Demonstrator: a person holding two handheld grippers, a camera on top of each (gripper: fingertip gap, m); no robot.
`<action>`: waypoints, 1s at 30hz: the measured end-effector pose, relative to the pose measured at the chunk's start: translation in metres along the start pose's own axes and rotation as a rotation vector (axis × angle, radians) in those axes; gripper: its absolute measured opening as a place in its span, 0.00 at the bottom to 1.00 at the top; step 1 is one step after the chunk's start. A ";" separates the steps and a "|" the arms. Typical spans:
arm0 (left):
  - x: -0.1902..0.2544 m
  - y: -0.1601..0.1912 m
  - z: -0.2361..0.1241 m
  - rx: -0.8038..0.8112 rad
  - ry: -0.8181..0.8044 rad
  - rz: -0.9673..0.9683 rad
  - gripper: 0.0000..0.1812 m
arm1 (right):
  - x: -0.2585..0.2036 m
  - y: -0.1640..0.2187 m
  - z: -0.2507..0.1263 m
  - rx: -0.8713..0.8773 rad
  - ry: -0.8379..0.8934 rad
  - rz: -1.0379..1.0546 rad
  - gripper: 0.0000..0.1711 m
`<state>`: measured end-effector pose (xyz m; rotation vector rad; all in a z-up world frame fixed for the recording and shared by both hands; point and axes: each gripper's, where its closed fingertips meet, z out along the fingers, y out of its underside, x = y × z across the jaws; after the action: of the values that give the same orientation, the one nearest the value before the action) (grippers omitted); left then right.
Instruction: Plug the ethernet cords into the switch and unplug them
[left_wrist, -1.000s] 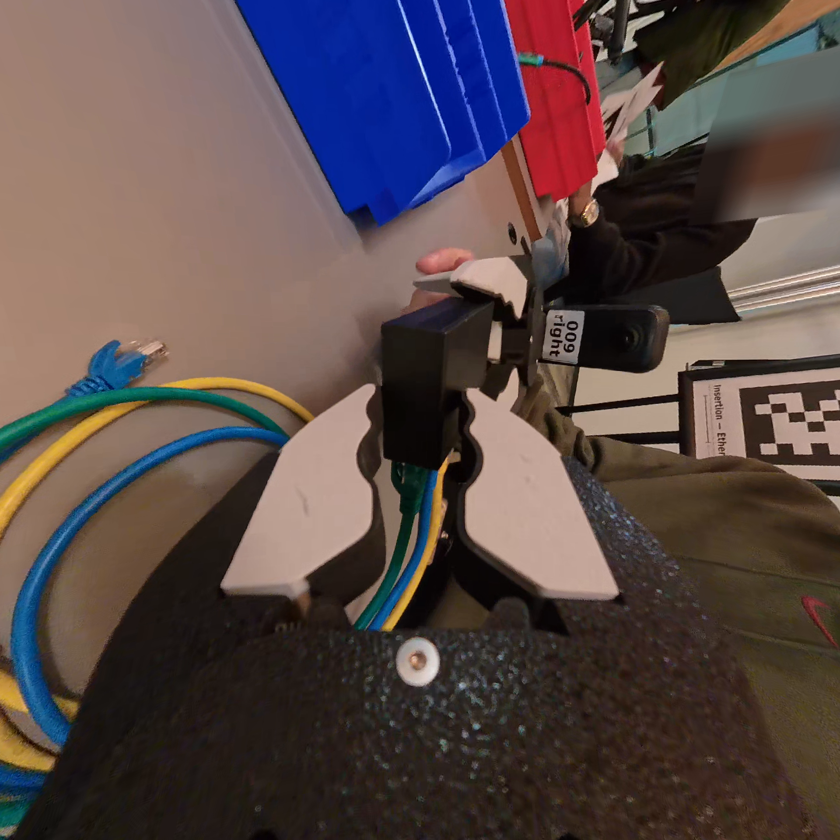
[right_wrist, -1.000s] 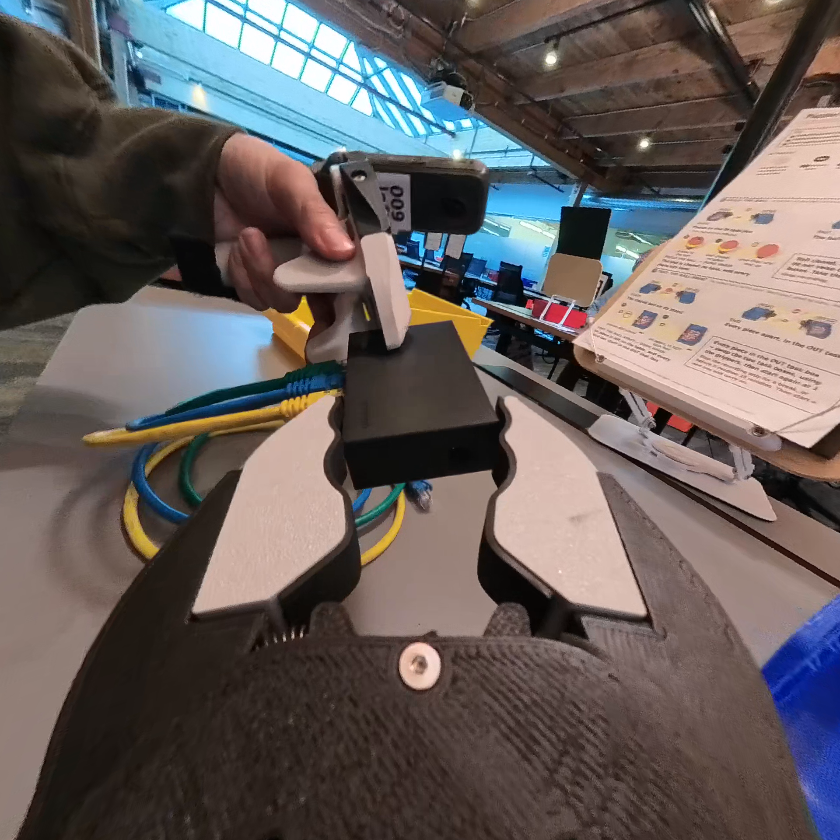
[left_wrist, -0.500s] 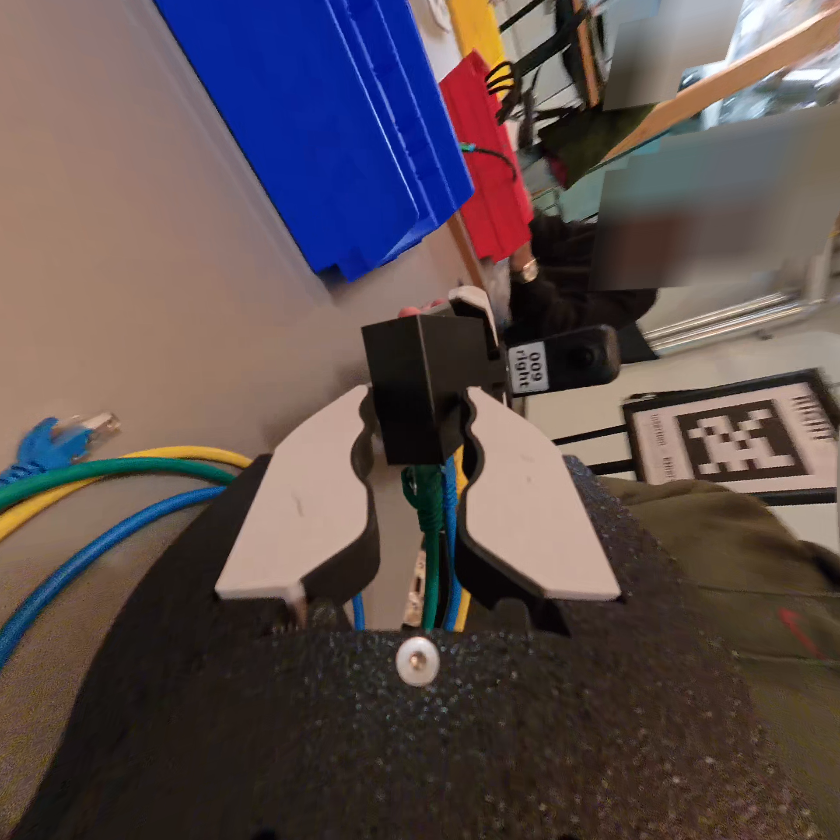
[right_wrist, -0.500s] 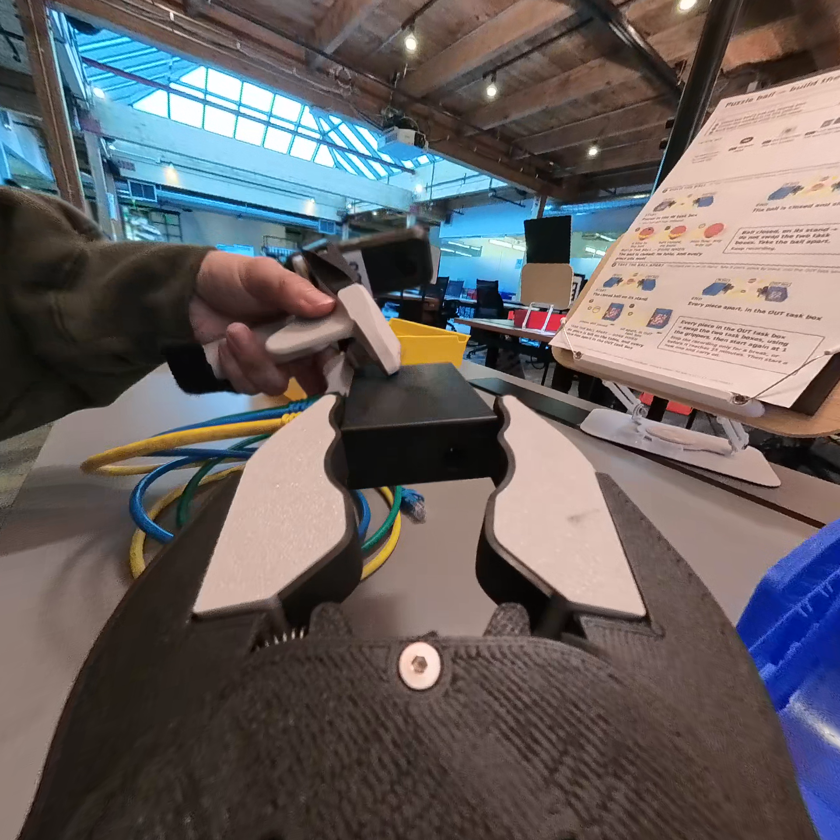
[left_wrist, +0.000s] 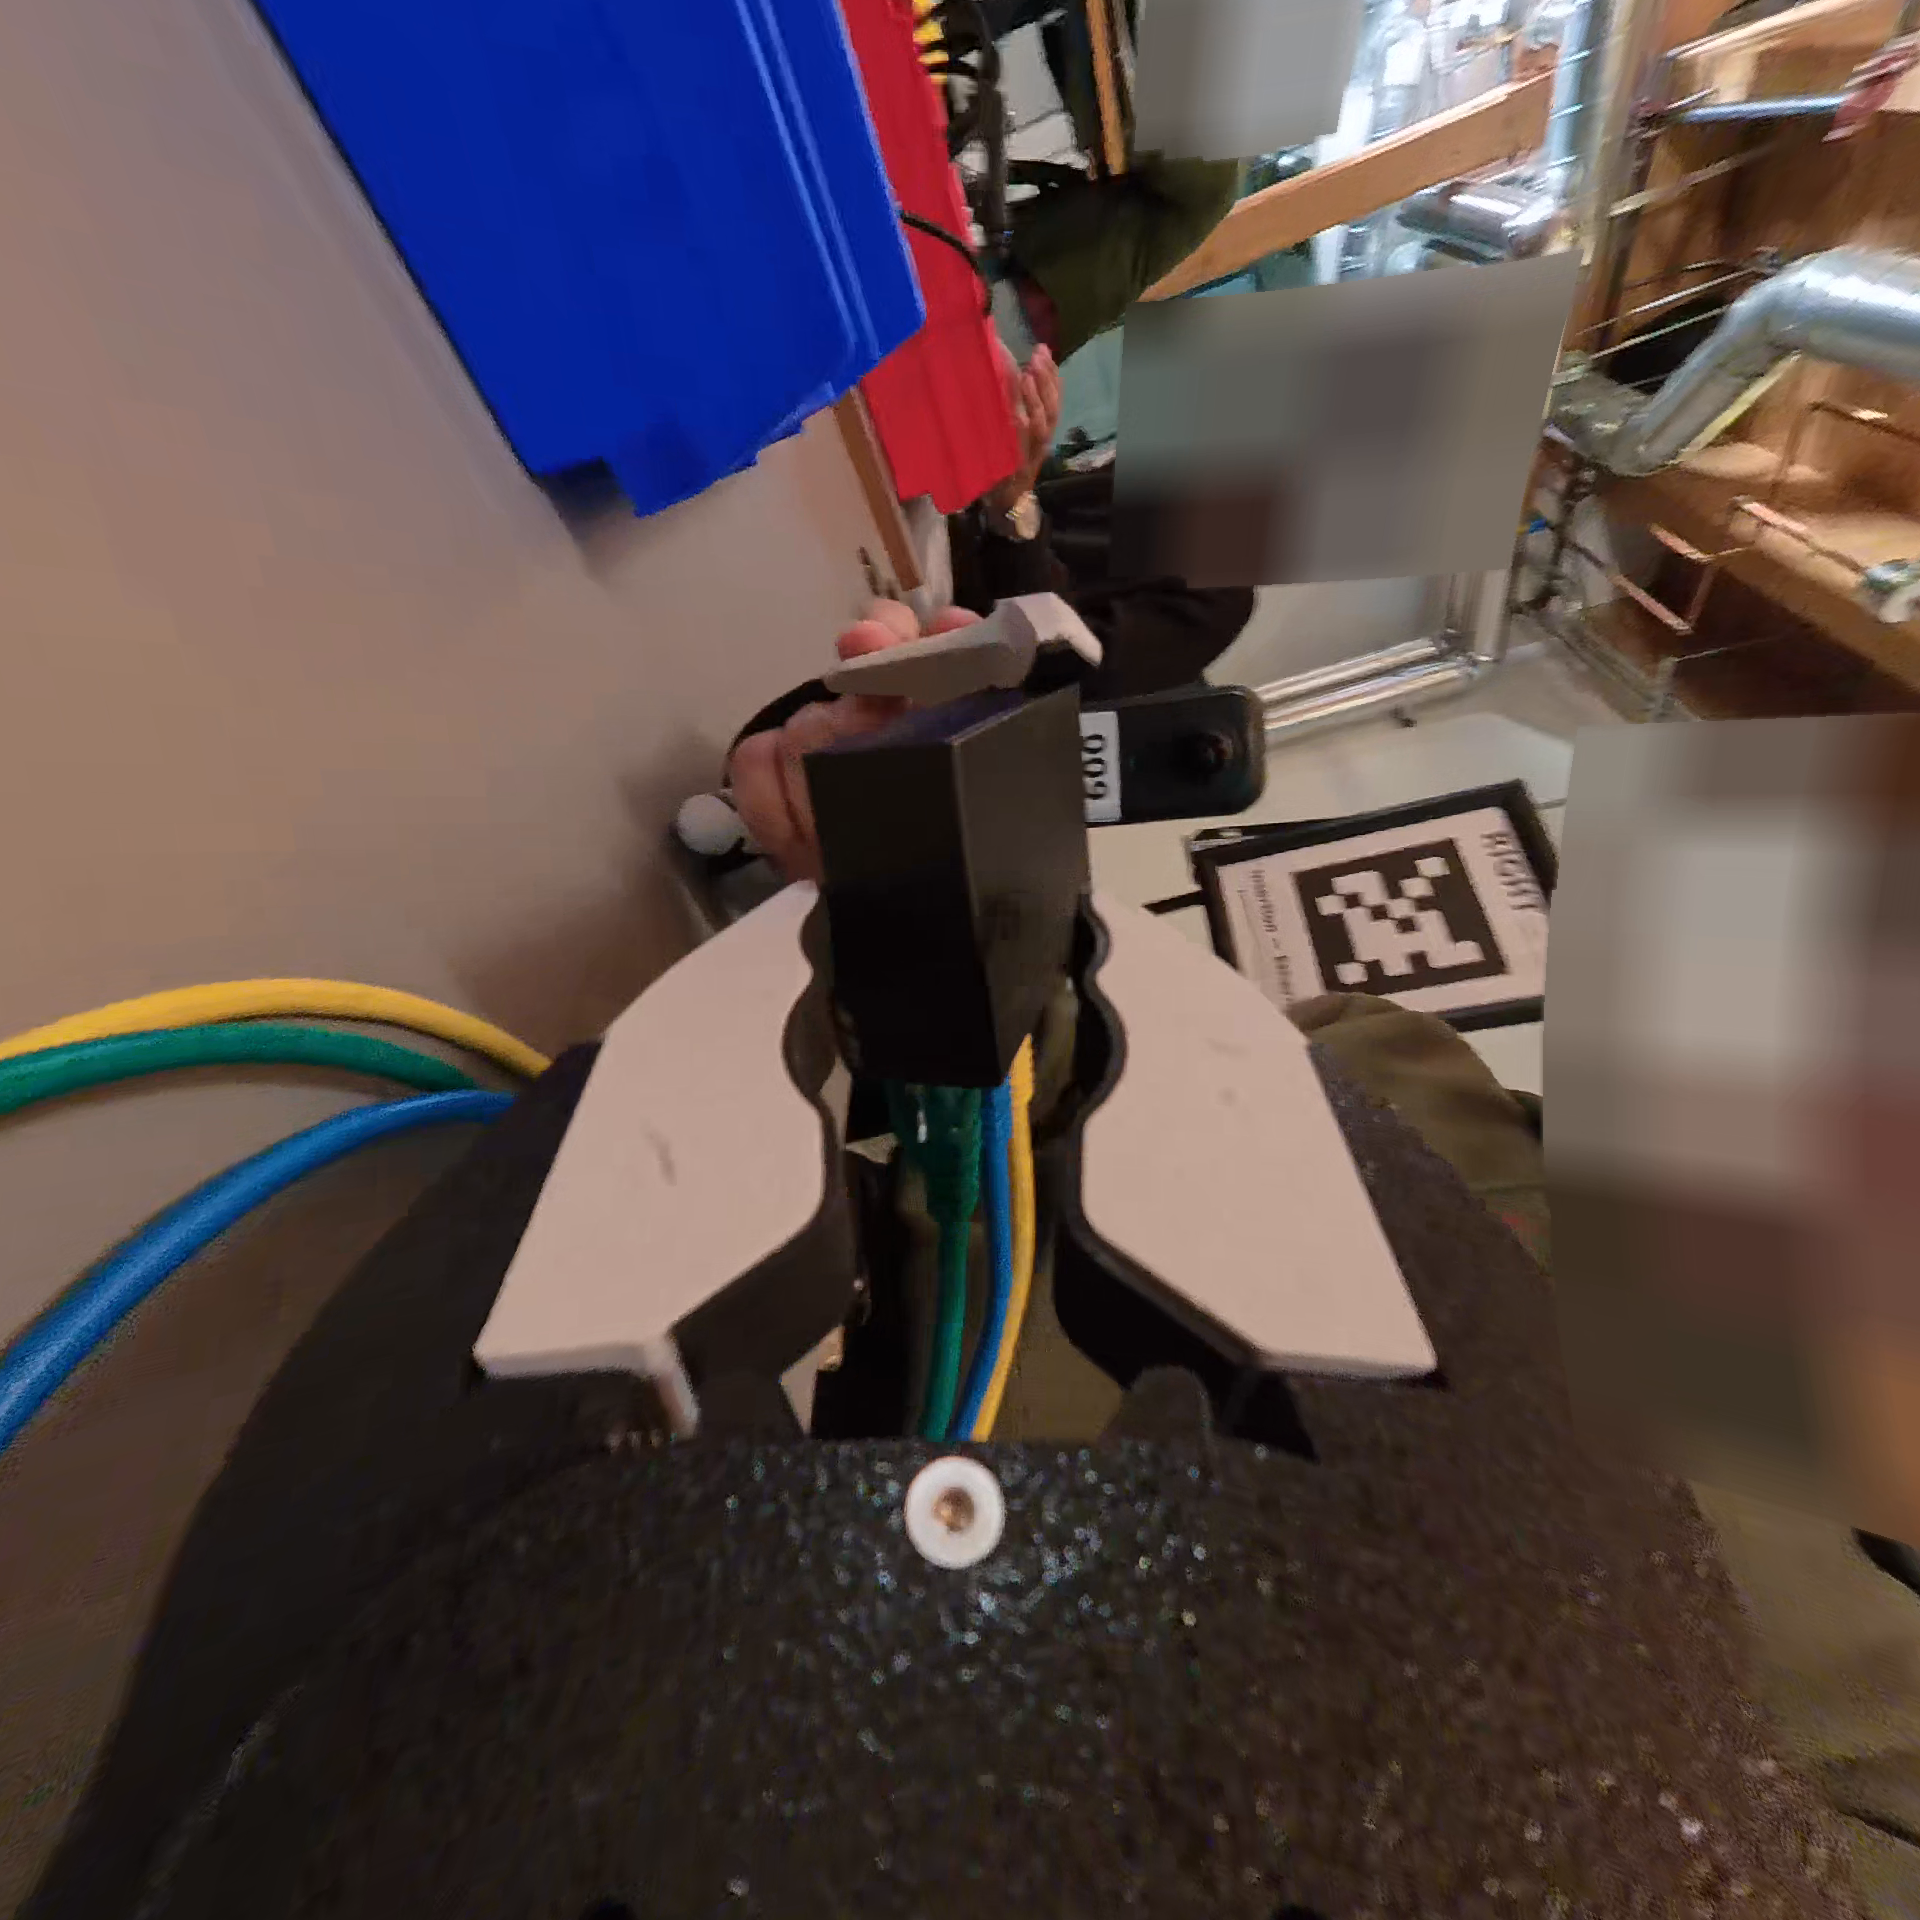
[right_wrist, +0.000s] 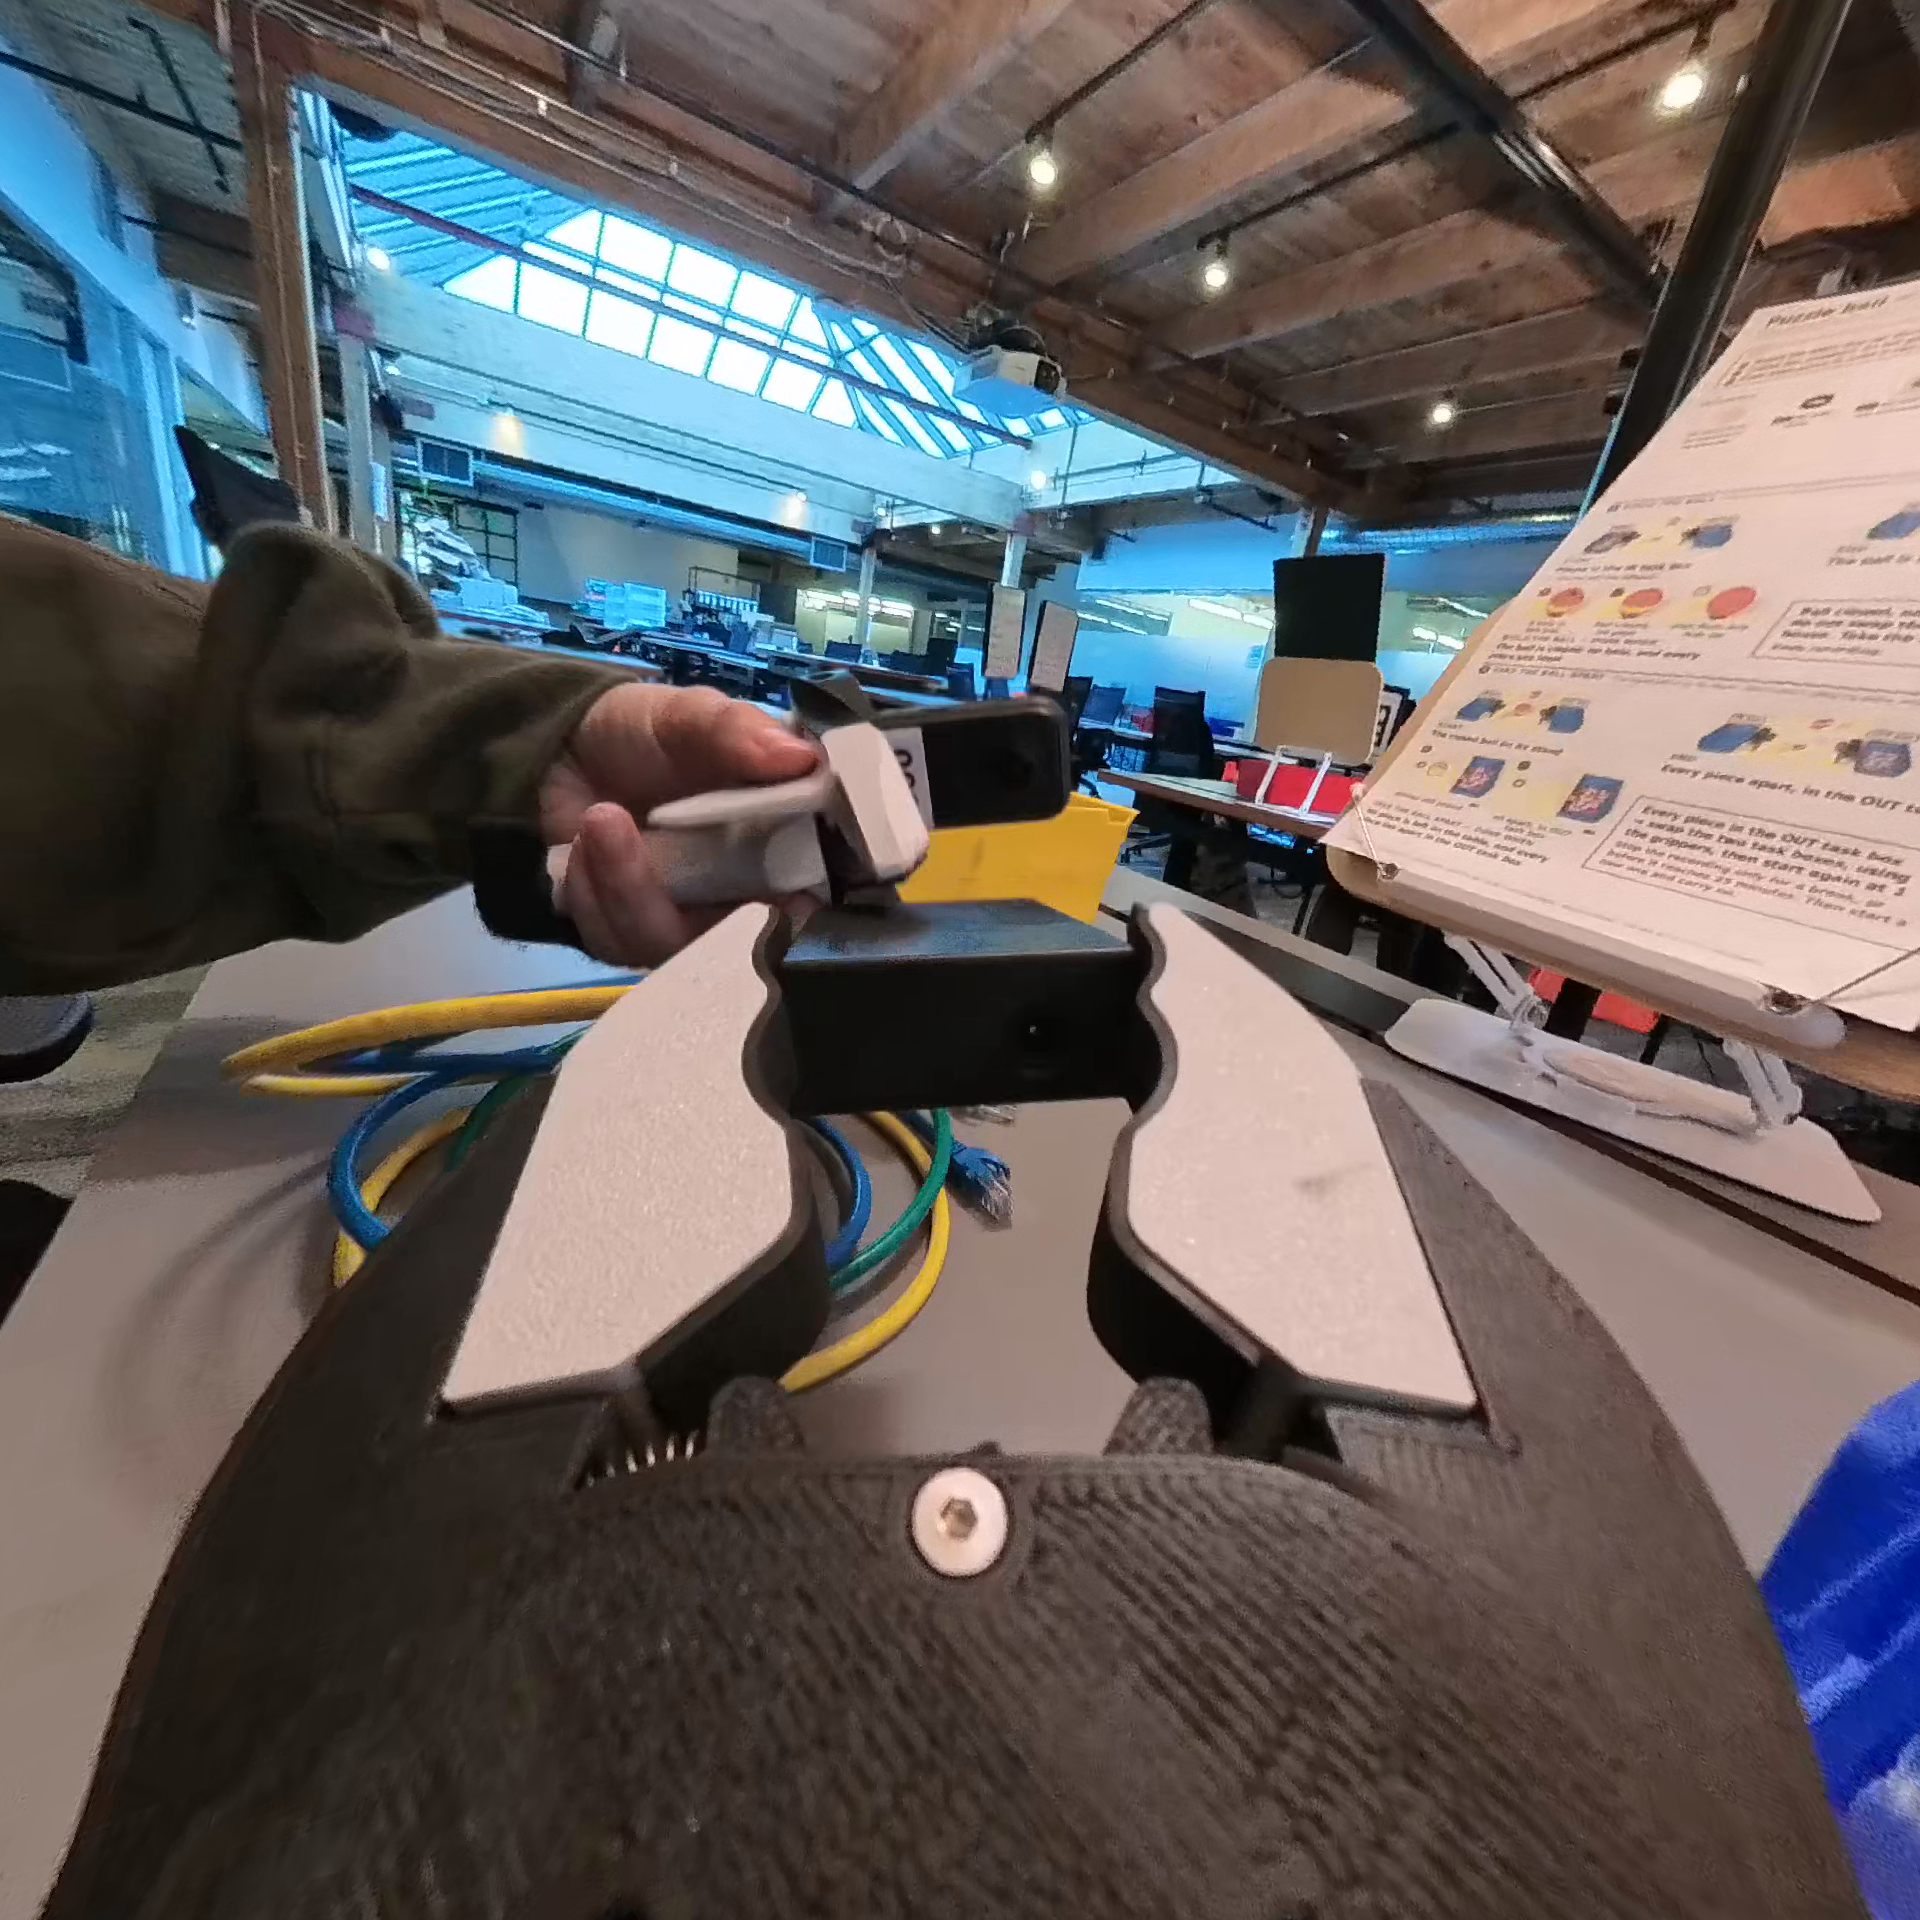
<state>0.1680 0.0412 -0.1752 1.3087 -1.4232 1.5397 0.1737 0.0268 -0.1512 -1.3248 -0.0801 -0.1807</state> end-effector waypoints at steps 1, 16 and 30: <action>0.003 0.003 0.002 -0.008 0.042 -0.013 0.26 | -0.003 -0.001 0.001 0.006 -0.009 -0.017 0.36; 0.003 0.014 0.012 -0.106 0.041 -0.114 0.16 | -0.004 0.021 0.004 -0.171 -0.025 -0.091 0.36; 0.000 0.023 0.003 -0.285 -0.223 -0.095 0.16 | -0.010 0.038 0.015 -0.297 0.006 -0.073 0.44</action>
<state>0.1474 0.0335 -0.1822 1.3804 -1.6245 1.1084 0.1714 0.0513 -0.1854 -1.6189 -0.0997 -0.2659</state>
